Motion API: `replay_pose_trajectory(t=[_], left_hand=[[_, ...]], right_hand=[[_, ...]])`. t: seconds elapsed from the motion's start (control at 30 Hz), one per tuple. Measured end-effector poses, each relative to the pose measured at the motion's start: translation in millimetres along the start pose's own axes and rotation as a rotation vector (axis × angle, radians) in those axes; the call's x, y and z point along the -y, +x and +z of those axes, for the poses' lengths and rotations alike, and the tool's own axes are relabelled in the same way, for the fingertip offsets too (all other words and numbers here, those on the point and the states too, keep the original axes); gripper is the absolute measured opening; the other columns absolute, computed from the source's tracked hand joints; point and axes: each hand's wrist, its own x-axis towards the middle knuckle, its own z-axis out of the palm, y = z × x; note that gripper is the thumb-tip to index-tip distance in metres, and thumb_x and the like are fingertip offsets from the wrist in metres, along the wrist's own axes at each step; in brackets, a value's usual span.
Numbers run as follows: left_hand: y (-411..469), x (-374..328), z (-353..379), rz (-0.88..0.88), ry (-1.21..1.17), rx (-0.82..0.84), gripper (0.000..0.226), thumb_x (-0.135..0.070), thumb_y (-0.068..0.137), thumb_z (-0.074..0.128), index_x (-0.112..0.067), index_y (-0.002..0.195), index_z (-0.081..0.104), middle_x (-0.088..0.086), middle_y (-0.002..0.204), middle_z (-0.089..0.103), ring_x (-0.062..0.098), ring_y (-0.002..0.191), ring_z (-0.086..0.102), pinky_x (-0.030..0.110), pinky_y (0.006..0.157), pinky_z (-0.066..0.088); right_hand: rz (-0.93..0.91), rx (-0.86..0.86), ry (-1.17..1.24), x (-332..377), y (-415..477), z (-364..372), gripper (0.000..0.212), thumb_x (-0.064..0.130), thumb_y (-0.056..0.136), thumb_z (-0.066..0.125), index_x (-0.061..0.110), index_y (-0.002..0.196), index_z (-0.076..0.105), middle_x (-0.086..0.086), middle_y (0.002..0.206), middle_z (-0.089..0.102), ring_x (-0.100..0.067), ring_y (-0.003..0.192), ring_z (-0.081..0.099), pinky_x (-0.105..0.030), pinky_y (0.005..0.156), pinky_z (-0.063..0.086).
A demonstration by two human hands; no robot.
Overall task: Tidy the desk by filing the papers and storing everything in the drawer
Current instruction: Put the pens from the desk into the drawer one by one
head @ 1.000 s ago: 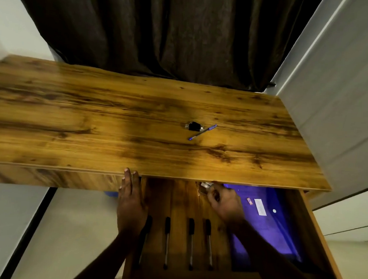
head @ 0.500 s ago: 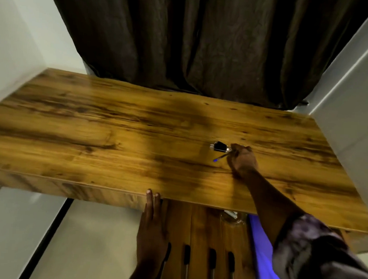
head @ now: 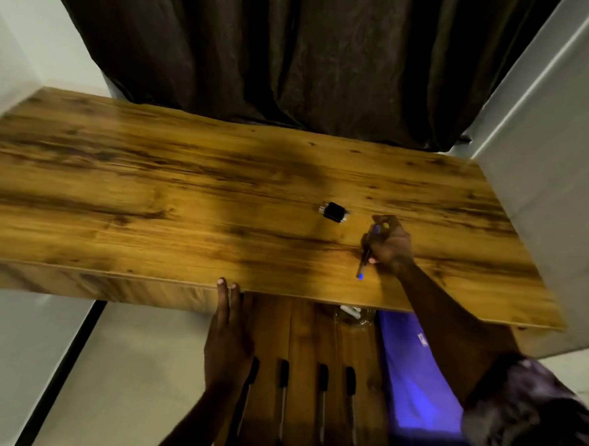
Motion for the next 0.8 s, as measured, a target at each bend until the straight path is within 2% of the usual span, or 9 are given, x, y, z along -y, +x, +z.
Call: replay_pose_trajectory(t=[0.13,0.23,0.37,0.43,0.5,0.57,0.6,0.7,0.8], left_hand=[[-0.3,-3.3,-4.2,0.005,0.068,0.015,0.101,0.010,0.076,0.060,-0.018,0.157,0.007,-0.002,0.165,-0.012,0.032,0.121,0.054,0.024,0.054,0.047],[-4.1,-2.0,-5.9,0.030,0.019,0.008,0.112,0.010,0.069,0.069,-0.017,0.157,0.004,0.001,0.165,-0.008,0.037,0.123,0.053,0.030,0.055,0.054],[-4.4,-7.2,-9.3,0.021,0.009,-0.009,0.098,0.005,0.079,0.061,-0.017,0.157,0.007,-0.002,0.165,-0.006,0.036,0.101,0.062,0.028,0.049,0.047],[-4.9,-4.6,-8.4,0.045,0.017,-0.006,0.096,0.005,0.079,0.061,-0.015,0.157,0.009,0.000,0.165,-0.004,0.033,0.085,0.064,0.025,0.043,0.042],[-5.1,-0.3,-5.6,0.055,0.022,-0.001,0.095,0.005,0.080,0.062,-0.014,0.157,0.009,0.000,0.165,-0.006,0.028,0.070,0.061,0.024,0.038,0.038],[-4.7,0.7,-4.3,0.053,0.022,-0.004,0.092,0.002,0.084,0.062,-0.015,0.157,0.008,0.000,0.165,-0.006,0.028,0.069,0.062,0.027,0.035,0.041],[-4.4,0.3,-4.1,0.054,0.021,-0.010,0.090,-0.001,0.086,0.062,-0.015,0.157,0.008,0.000,0.165,-0.005,0.030,0.071,0.063,0.029,0.036,0.043],[-4.5,0.0,-4.5,0.065,0.015,-0.017,0.087,-0.008,0.090,0.060,-0.018,0.157,0.005,-0.001,0.165,-0.005,0.031,0.072,0.063,0.031,0.037,0.046],[-5.4,0.9,-4.8,0.045,0.022,-0.005,0.091,-0.005,0.089,0.058,-0.022,0.157,0.000,-0.005,0.165,-0.011,0.027,0.064,0.060,0.034,0.038,0.047]], right_hand=[[-0.136,0.133,0.066,-17.4,-42.9,-24.8,0.045,0.004,0.089,0.063,0.015,0.131,0.052,-0.014,0.105,0.070,-0.031,0.084,0.070,-0.031,0.066,0.059],[-0.186,0.121,0.150,-31.4,-74.7,-37.1,0.036,0.000,0.090,0.061,0.018,0.122,0.060,-0.008,0.083,0.069,-0.024,0.062,0.067,-0.029,0.051,0.056],[-0.194,0.096,0.192,-50.1,-118.0,-49.5,0.032,-0.004,0.095,0.050,0.023,0.107,0.063,-0.006,0.073,0.064,-0.011,0.046,0.061,-0.018,0.042,0.046],[-0.202,0.078,0.133,-59.8,-137.3,-50.3,0.025,-0.005,0.094,0.052,0.014,0.104,0.064,0.003,0.071,0.062,-0.001,0.047,0.056,-0.014,0.045,0.045],[-0.205,0.074,0.059,-77.3,-152.4,-46.8,0.015,-0.002,0.089,0.061,0.008,0.099,0.066,0.017,0.074,0.063,0.000,0.056,0.053,-0.009,0.056,0.042],[-0.183,0.095,0.005,-95.5,-166.4,-41.1,0.013,0.001,0.086,0.068,0.013,0.092,0.065,0.028,0.077,0.062,-0.004,0.063,0.051,-0.009,0.060,0.039],[-0.160,0.112,-0.009,-105.6,-172.1,-37.3,0.018,0.001,0.084,0.069,0.017,0.090,0.064,0.026,0.076,0.062,-0.004,0.063,0.052,-0.011,0.061,0.040],[-0.079,0.189,-0.028,-128.5,-186.8,-27.7,0.024,-0.001,0.084,0.066,0.019,0.095,0.058,0.012,0.075,0.063,0.005,0.065,0.060,-0.016,0.065,0.046],[-0.029,0.267,-0.098,-139.8,-195.4,-23.1,0.031,0.008,0.085,0.065,0.021,0.109,0.050,-0.005,0.081,0.069,-0.012,0.069,0.069,-0.029,0.063,0.058]])
